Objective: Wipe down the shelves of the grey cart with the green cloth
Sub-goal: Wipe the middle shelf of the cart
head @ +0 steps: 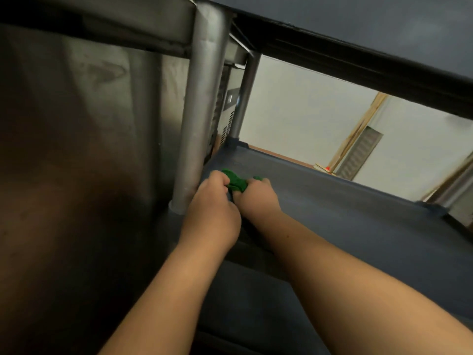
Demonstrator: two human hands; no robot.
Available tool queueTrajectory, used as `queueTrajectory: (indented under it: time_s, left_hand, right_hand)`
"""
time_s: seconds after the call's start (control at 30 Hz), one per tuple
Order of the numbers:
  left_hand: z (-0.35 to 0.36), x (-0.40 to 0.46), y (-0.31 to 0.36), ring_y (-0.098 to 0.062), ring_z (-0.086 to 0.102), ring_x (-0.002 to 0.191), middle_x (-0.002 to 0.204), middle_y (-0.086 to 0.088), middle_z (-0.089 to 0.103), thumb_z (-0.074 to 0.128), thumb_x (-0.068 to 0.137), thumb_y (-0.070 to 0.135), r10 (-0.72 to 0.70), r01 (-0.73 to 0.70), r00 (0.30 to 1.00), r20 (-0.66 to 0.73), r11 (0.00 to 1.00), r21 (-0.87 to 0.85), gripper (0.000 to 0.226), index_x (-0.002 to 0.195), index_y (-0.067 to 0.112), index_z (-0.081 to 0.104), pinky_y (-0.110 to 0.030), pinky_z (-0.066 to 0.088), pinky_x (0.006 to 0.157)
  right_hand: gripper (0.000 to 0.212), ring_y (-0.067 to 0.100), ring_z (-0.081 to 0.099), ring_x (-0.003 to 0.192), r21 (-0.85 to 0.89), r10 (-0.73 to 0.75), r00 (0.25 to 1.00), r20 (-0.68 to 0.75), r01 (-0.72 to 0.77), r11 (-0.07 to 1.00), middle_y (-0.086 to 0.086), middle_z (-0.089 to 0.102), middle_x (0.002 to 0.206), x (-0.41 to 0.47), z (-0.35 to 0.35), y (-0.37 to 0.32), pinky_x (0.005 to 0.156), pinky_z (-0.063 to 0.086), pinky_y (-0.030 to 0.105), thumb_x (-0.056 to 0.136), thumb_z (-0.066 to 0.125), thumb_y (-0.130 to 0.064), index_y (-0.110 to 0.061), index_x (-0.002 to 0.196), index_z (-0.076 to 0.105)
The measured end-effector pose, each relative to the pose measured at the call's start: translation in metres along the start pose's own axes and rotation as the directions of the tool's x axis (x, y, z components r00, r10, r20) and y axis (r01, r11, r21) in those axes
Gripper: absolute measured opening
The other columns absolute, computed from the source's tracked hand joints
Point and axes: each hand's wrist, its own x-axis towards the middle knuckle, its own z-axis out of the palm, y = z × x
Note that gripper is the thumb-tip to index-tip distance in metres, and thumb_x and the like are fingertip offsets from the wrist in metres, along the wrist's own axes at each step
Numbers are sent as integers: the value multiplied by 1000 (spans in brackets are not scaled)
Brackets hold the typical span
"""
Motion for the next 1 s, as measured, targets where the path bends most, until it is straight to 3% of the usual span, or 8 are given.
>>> queueTrajectory:
  time_s: [0.1, 0.23, 0.33, 0.43, 0.5, 0.7, 0.8, 1.0]
  left_hand:
    - [-3, -3, 3, -24, 53, 102, 109, 0, 52, 42, 84, 1, 21, -21, 999, 32, 1000, 12, 31, 106, 22, 50, -37, 46, 89]
    - [0, -8, 3, -22, 50, 109, 113, 2, 46, 44, 86, 4, 20, -22, 999, 33, 997, 70, 32, 110, 25, 47, -41, 47, 95]
    - [8, -10, 2, -21, 53, 100, 104, 3, 49, 44, 83, 5, -5, 3, 997, 73, 1000, 30, 31, 103, 29, 48, -43, 48, 92]
    - [25, -18, 11, -21, 54, 100, 105, 3, 53, 45, 81, 5, 16, -24, 992, 123, 998, 65, 34, 107, 27, 50, -41, 47, 90]
    - [42, -25, 23, -21, 54, 101, 106, 2, 54, 45, 79, 5, 61, -71, 989, 133, 995, 74, 34, 106, 26, 50, -41, 47, 89]
    - [104, -60, 68, -22, 54, 101, 106, 7, 52, 43, 81, 6, 146, -166, 964, 223, 983, 74, 33, 103, 31, 47, -42, 47, 90]
    - [140, -79, 92, -21, 54, 106, 110, 7, 51, 42, 84, 7, 192, -227, 936, 294, 970, 90, 34, 107, 30, 47, -42, 47, 91]
    - [193, -83, 127, -21, 57, 101, 110, 4, 53, 48, 84, 12, 293, -388, 879, 376, 898, 206, 31, 109, 31, 46, -45, 51, 86]
  right_hand:
    - [20, 30, 45, 118, -36, -196, 979, 51, 198, 980, 4, 55, 120, -1, 2, -30, 89, 38, 34, 100, 41, -25, -17, 111, 56]
    - [32, 28, 46, 108, -48, -344, 939, 15, 344, 938, 1, 54, 133, -7, 1, -31, 81, 34, 32, 103, 39, -30, -22, 132, 52]
    - [38, 20, 44, 96, 120, -215, 976, -37, 218, 968, 7, 52, 125, -8, 5, -7, 77, 42, 36, 96, 47, -21, -26, 132, 57]
    - [43, 22, 46, 95, 112, -143, 990, -6, 143, 983, 5, 46, 123, -16, -6, 25, 76, 45, 35, 93, 51, -26, -37, 135, 55]
    - [46, 28, 53, 99, 111, -77, 997, 6, 76, 991, 6, 41, 124, -23, -20, 58, 85, 50, 36, 93, 55, -26, -37, 138, 53]
    - [46, 30, 53, 92, 41, 95, 995, -13, -95, 995, 10, 40, 128, -58, -68, 209, 80, 47, 33, 96, 54, -28, -34, 141, 51]
    - [39, 33, 55, 103, 10, 194, 980, -33, -194, 981, 10, 45, 122, -84, -97, 298, 89, 49, 36, 94, 55, -28, -34, 133, 58]
    - [35, 31, 60, 96, -86, 357, 930, -88, -364, 927, 5, 46, 109, -137, -148, 452, 87, 48, 35, 92, 58, -31, -34, 127, 61]
